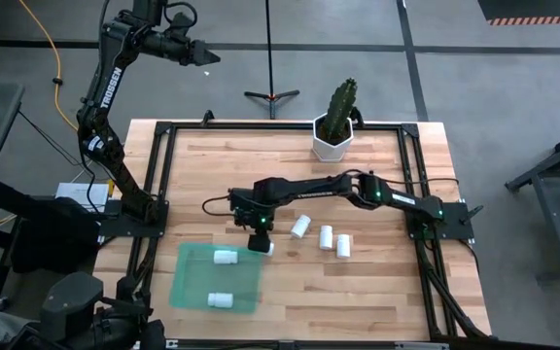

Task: Pick and place pill bottles into a basket
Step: Put the white pill bottle into the green bin

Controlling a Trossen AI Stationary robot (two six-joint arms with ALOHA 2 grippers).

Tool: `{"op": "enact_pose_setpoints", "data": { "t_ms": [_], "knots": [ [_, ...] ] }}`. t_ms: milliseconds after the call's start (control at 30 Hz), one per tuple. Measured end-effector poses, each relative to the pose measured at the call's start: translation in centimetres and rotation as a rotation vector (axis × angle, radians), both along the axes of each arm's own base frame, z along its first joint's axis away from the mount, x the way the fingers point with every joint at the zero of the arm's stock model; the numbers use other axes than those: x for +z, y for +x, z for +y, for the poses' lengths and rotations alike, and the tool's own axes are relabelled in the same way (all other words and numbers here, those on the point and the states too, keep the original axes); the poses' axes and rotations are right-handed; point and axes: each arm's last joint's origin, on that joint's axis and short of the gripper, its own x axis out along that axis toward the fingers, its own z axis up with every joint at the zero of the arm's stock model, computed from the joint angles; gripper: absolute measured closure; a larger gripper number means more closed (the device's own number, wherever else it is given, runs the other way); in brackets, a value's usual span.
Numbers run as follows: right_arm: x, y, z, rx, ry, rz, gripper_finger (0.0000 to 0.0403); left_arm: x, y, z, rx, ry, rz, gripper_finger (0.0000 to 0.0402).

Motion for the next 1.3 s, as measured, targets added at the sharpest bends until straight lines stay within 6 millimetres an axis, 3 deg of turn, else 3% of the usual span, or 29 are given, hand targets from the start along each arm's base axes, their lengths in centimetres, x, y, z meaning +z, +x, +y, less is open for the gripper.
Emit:
{"op": "enact_pose_setpoints", "data": {
  "t_ms": [1200, 1300],
  "knots": [
    [0.1, 0.5, 3.8, -0.037, -0.089, -0.040, 0.0173, -0.2, -0.1, -0.1, 0.012, -0.016, 0.019, 0.0140],
    [-0.6, 0.5, 4.0, -0.040, -0.082, -0.020, 0.0173, -0.2, -0.1, -0.1, 0.012, -0.015, 0.019, 0.0140]
  ]
}}
